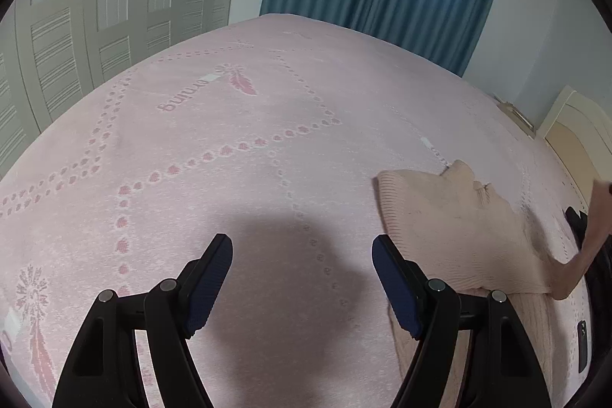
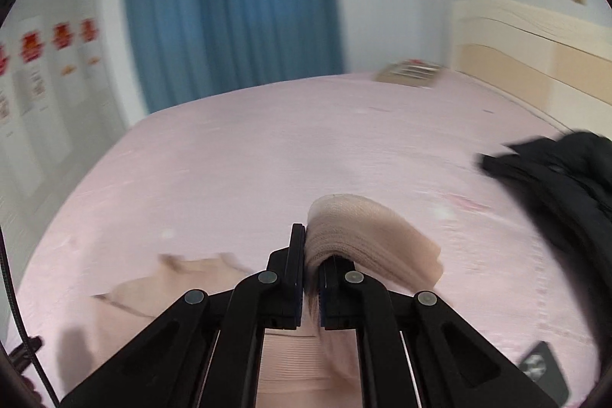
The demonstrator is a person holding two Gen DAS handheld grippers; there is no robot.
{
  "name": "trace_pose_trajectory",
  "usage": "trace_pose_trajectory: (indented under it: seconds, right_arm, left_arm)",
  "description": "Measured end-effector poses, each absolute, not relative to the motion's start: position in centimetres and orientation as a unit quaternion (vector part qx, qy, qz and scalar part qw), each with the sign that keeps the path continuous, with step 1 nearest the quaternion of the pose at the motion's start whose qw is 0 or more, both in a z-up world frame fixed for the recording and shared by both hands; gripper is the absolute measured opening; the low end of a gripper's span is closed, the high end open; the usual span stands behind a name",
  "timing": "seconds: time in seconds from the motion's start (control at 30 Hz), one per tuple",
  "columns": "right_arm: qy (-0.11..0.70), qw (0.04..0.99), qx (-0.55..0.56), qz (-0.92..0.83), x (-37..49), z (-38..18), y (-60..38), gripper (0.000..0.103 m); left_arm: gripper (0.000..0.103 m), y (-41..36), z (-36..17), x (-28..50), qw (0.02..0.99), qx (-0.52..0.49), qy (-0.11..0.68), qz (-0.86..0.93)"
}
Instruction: Fold small clothes
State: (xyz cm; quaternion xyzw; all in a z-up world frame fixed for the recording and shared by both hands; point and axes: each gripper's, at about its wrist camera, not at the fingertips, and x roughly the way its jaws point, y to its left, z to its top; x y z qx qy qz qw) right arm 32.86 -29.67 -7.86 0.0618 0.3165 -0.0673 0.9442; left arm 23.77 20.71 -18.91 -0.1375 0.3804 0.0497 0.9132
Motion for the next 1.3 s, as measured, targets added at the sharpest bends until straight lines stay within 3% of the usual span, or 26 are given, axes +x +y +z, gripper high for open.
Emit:
trace_pose_trajectory:
  seconds: [0.23,0.27,0.3,0.33,0.37,0.83,1.3]
  right_arm:
    - [0.365,0.925,0.008,0.103,34.2,-11.1,-12.8,0.008]
    - [0.382,0.915,-0.002,0.127,34.0,-12.4,-10.8,0.023]
    - [0.403,0.903,-0.009,0.151,33.7,-14.1,-9.0,0.048]
    - [0.413,0.896,-0.013,0.162,33.6,-15.4,-8.3,0.057]
    - [0.417,0.894,-0.017,0.164,33.4,-16.7,-8.1,0.060]
    - [0.449,0.892,0.057,0.001,27.3,-20.0,-29.5,0.060]
    - [0.451,0.891,0.024,-0.037,21.9,-21.8,-32.4,0.060]
  left_arm:
    - [0.074,22.6,-20.6,23.2,0.898,-0.182,0.399,0.042]
    - [0.074,22.3,-21.0,23.1,0.897,-0.181,0.402,0.039]
    - [0.074,22.1,-21.3,23.1,0.897,-0.178,0.404,0.037]
    - [0.074,21.8,-21.4,23.0,0.896,-0.175,0.406,0.034]
    - [0.074,21.3,-21.6,23.0,0.896,-0.171,0.409,0.027]
    - [0.074,11.7,-21.7,25.6,0.893,-0.151,0.411,-0.104]
    - [0.073,-1.6,-22.8,34.2,0.876,-0.119,0.449,-0.131]
